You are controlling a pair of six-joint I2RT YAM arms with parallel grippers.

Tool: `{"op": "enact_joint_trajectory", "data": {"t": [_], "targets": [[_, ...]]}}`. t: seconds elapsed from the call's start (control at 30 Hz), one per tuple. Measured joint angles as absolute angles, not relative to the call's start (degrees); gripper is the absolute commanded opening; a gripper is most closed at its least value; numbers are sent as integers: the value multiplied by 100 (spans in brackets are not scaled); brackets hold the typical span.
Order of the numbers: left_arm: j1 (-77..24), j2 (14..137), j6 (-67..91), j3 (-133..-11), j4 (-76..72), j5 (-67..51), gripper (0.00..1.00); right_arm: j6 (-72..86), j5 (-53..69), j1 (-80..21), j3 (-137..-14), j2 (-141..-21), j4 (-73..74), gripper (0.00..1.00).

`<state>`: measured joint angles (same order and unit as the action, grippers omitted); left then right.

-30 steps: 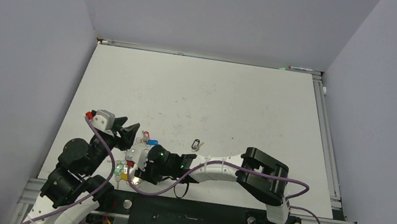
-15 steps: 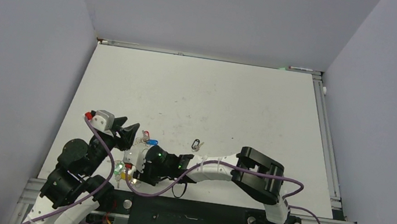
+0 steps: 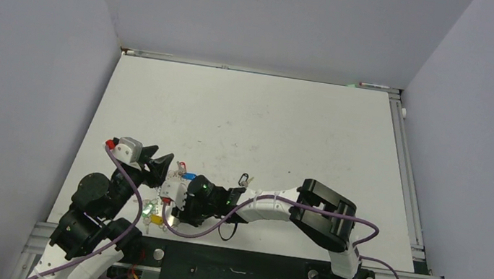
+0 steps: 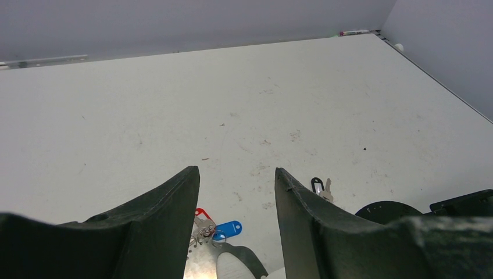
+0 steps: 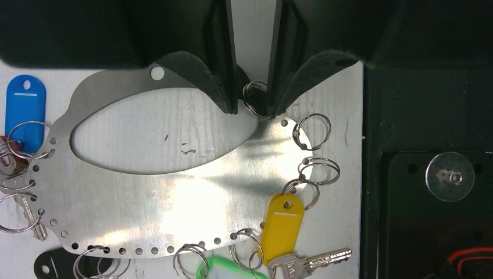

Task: Put the keys on the keyring

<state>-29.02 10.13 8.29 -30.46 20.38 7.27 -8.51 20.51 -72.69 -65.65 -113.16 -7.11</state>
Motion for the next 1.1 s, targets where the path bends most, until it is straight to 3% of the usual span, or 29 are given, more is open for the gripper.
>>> {"op": "enact_joint_trajectory", "data": {"t": [0.4, 0.73, 1.1], "targets": [[-2897, 1013, 829, -3044, 2038, 727, 47, -834, 2062, -7269, -6565, -11316, -714, 5], [-2886, 967, 829, -3026, 2036, 725, 47, -978, 1739, -7397, -6545, -11330, -856, 5], [-2880, 788, 827, -3020, 2025, 561, 47, -1234, -176, -7837, -4845, -10132, -2587, 5]]}}
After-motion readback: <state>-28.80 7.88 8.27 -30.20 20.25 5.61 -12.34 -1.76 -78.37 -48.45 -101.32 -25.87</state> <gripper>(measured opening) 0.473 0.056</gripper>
